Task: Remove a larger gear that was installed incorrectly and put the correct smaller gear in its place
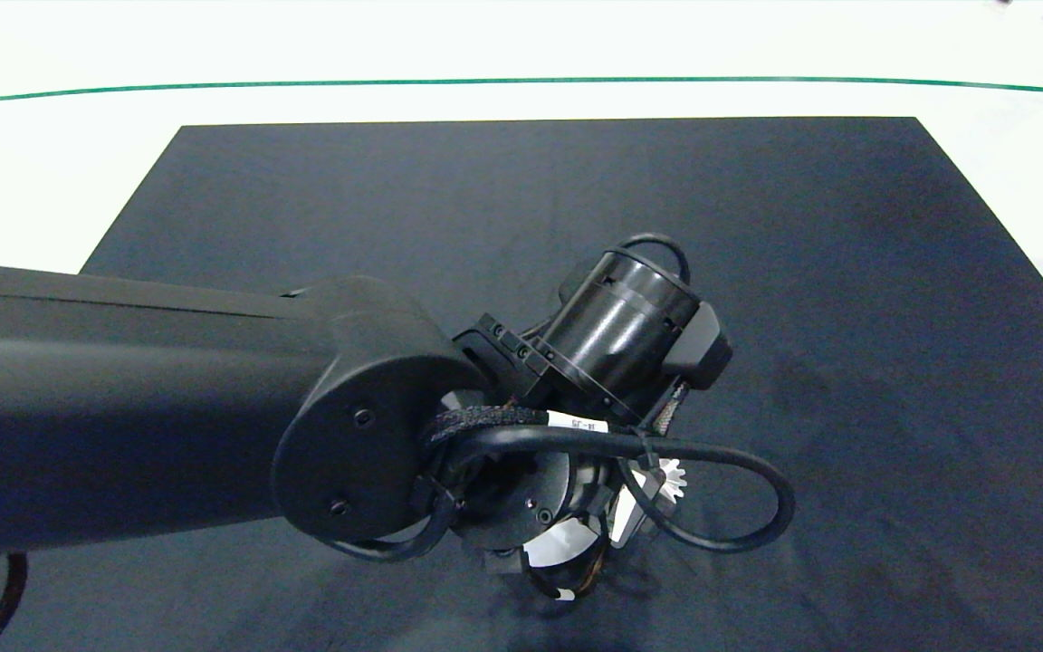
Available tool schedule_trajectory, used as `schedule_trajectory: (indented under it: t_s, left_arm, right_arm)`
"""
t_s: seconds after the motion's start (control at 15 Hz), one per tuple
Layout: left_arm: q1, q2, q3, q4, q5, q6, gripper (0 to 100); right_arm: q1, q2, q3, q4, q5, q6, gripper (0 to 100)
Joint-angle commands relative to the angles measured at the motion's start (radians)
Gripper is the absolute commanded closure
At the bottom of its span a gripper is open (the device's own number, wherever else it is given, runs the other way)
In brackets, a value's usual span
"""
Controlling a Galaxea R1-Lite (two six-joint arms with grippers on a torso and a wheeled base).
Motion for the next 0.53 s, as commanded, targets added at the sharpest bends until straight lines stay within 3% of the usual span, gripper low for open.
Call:
schedule_trajectory:
  t_s: [0.07, 0.53]
  left_arm:
    - [-0.001, 0.009, 0.000, 0.003, 0.002, -0.008, 0]
    - [0.003, -0.034, 0.011, 0.011, 0.002, -0.002, 0]
  right_arm:
    - [0.000, -0.003, 0.000, 0.000, -0.002, -0.001, 0]
    - [0.000, -0.005, 0.000, -0.001, -0.002, -0.001, 0]
